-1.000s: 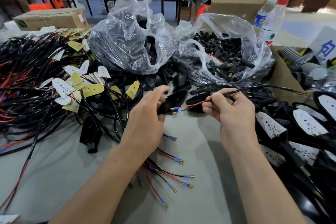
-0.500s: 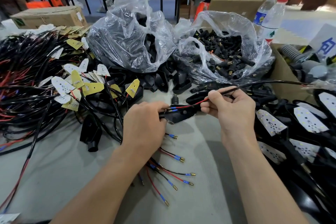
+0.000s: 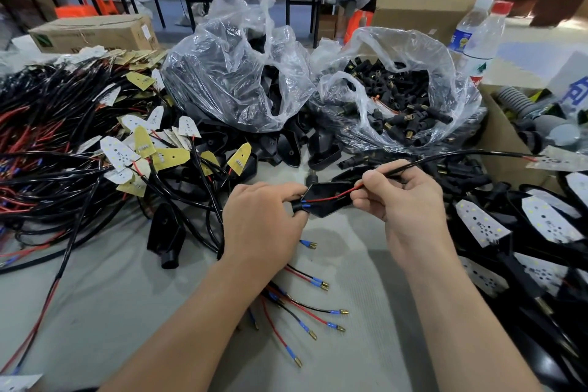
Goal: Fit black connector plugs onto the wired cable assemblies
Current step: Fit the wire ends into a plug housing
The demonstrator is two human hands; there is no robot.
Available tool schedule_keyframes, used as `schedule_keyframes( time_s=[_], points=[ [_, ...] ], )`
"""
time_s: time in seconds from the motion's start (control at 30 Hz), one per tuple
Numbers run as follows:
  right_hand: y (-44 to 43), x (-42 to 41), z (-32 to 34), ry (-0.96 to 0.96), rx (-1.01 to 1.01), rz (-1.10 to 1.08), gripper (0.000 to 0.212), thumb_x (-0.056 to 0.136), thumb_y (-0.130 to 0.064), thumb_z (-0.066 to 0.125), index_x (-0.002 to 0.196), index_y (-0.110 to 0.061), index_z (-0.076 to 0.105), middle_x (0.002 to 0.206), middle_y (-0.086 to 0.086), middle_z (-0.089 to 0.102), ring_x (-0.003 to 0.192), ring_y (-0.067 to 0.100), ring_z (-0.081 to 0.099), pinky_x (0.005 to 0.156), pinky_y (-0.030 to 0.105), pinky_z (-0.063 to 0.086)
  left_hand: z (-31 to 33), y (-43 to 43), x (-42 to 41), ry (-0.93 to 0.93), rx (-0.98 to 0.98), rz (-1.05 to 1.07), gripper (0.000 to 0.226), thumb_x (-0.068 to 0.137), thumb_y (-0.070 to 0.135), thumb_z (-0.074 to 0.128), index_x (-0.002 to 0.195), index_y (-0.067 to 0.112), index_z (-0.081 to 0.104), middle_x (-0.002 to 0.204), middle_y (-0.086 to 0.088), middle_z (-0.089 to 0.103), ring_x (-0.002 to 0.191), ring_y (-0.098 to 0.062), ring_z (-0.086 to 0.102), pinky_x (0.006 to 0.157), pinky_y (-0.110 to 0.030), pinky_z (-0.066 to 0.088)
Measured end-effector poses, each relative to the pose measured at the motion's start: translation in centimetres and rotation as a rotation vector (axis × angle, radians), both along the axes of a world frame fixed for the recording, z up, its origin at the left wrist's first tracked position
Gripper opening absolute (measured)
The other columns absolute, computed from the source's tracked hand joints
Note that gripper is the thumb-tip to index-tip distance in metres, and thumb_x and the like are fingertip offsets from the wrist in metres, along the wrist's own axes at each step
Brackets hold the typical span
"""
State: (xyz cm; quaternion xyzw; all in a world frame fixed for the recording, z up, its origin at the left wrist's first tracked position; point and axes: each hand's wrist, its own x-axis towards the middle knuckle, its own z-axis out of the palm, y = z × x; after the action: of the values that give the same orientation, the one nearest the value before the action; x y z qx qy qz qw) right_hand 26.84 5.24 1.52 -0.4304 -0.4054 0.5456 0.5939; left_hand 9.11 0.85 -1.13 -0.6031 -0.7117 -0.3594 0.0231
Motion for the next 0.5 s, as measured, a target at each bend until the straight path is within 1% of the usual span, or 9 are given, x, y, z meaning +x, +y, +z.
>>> schedule_keyframes(
  time_s=[0.07, 0.17, 0.27, 0.33, 0.37, 0.4, 0.43, 0.47, 0.5],
  points=[
    [-0.1, 0.3, 0.1, -0.013, 0.018, 0.043, 0.021, 0.09, 0.009, 0.067, 0.08, -0.009, 0.062, 0.064, 0.014, 0.069, 0.053, 0.021, 0.067, 0.051, 0.024, 0.055, -0.1, 0.2, -0.1, -0.035, -0.02, 0.009, 0.034, 0.08, 0.042, 0.075, 0.114, 0.047, 0.075, 0.095, 0.022, 0.076, 0.086, -0.004, 0.043, 0.079, -0.021, 0.028],
    [-0.2, 0.3, 0.2, -0.032, 0.024, 0.132, 0.018, 0.089, 0.009, 0.067, 0.082, -0.006, 0.062, 0.067, 0.016, 0.069, 0.052, 0.02, 0.065, 0.05, 0.025, 0.054, -0.2, 0.2, -0.1, -0.045, 0.007, 0.004, 0.033, 0.079, 0.049, 0.072, 0.112, 0.047, 0.076, 0.091, 0.021, 0.076, 0.08, -0.002, 0.039, 0.08, -0.022, 0.03],
    [-0.3, 0.2, 0.2, -0.047, 0.01, 0.135, 0.016, 0.09, 0.009, 0.067, 0.083, -0.006, 0.062, 0.069, 0.017, 0.069, 0.051, 0.02, 0.063, 0.049, 0.025, 0.053, -0.3, 0.0, 0.1, 0.017, 0.057, 0.012, 0.031, 0.071, 0.043, 0.084, 0.102, 0.042, 0.08, 0.082, 0.014, 0.075, 0.077, 0.003, 0.024, 0.079, -0.024, 0.035],
    [-0.2, 0.0, 0.0, -0.092, 0.022, 0.089, 0.017, 0.089, 0.008, 0.069, 0.081, -0.006, 0.064, 0.065, 0.017, 0.069, 0.048, 0.019, 0.06, 0.047, 0.025, 0.05, -0.3, -0.1, 0.3, 0.03, 0.096, -0.016, 0.033, 0.064, 0.036, 0.091, 0.096, 0.038, 0.082, 0.076, 0.01, 0.073, 0.079, 0.006, 0.02, 0.078, -0.026, 0.037],
    [-0.2, -0.2, -0.1, -0.137, 0.029, 0.071, 0.016, 0.087, 0.006, 0.071, 0.079, -0.006, 0.066, 0.062, 0.015, 0.067, 0.046, 0.017, 0.057, 0.045, 0.025, 0.048, -0.2, -0.2, 0.4, 0.022, 0.1, -0.043, 0.032, 0.065, 0.036, 0.089, 0.096, 0.038, 0.082, 0.075, 0.01, 0.073, 0.078, 0.005, 0.023, 0.076, -0.026, 0.038],
    [-0.2, -0.4, -0.3, -0.189, 0.031, 0.062, 0.015, 0.085, 0.004, 0.074, 0.077, -0.007, 0.068, 0.059, 0.012, 0.066, 0.045, 0.015, 0.055, 0.044, 0.024, 0.044, -0.1, -0.3, 0.5, -0.012, 0.088, -0.072, 0.03, 0.067, 0.039, 0.086, 0.097, 0.039, 0.081, 0.075, 0.012, 0.073, 0.076, 0.003, 0.029, 0.074, -0.025, 0.04],
    [-0.4, -0.7, -0.4, -0.245, 0.03, 0.06, 0.014, 0.083, 0.002, 0.078, 0.076, -0.009, 0.072, 0.057, 0.007, 0.066, 0.045, 0.013, 0.054, 0.045, 0.023, 0.043, 0.2, -0.3, 0.4, -0.068, 0.069, -0.101, 0.029, 0.07, 0.043, 0.08, 0.099, 0.04, 0.081, 0.077, 0.014, 0.074, 0.074, -0.001, 0.041, 0.07, -0.025, 0.043],
    [-0.6, -1.2, -0.6, -0.304, 0.034, 0.064, 0.014, 0.08, -0.001, 0.081, 0.075, -0.013, 0.075, 0.058, 0.002, 0.068, 0.047, 0.01, 0.057, 0.048, 0.022, 0.046, 0.4, -0.4, 0.4, -0.135, 0.043, -0.138, 0.031, 0.071, 0.045, 0.076, 0.102, 0.041, 0.08, 0.081, 0.016, 0.076, 0.076, -0.003, 0.055, 0.07, -0.023, 0.048],
    [-0.8, -1.6, -0.7, -0.372, 0.047, 0.068, 0.013, 0.077, -0.005, 0.084, 0.074, -0.016, 0.078, 0.061, -0.002, 0.071, 0.053, 0.008, 0.063, 0.053, 0.023, 0.05, 0.6, -0.6, 0.4, -0.198, 0.016, -0.18, 0.032, 0.073, 0.045, 0.074, 0.104, 0.042, 0.079, 0.086, 0.02, 0.077, 0.082, 0.0, 0.064, 0.073, -0.019, 0.05]
  ],
)
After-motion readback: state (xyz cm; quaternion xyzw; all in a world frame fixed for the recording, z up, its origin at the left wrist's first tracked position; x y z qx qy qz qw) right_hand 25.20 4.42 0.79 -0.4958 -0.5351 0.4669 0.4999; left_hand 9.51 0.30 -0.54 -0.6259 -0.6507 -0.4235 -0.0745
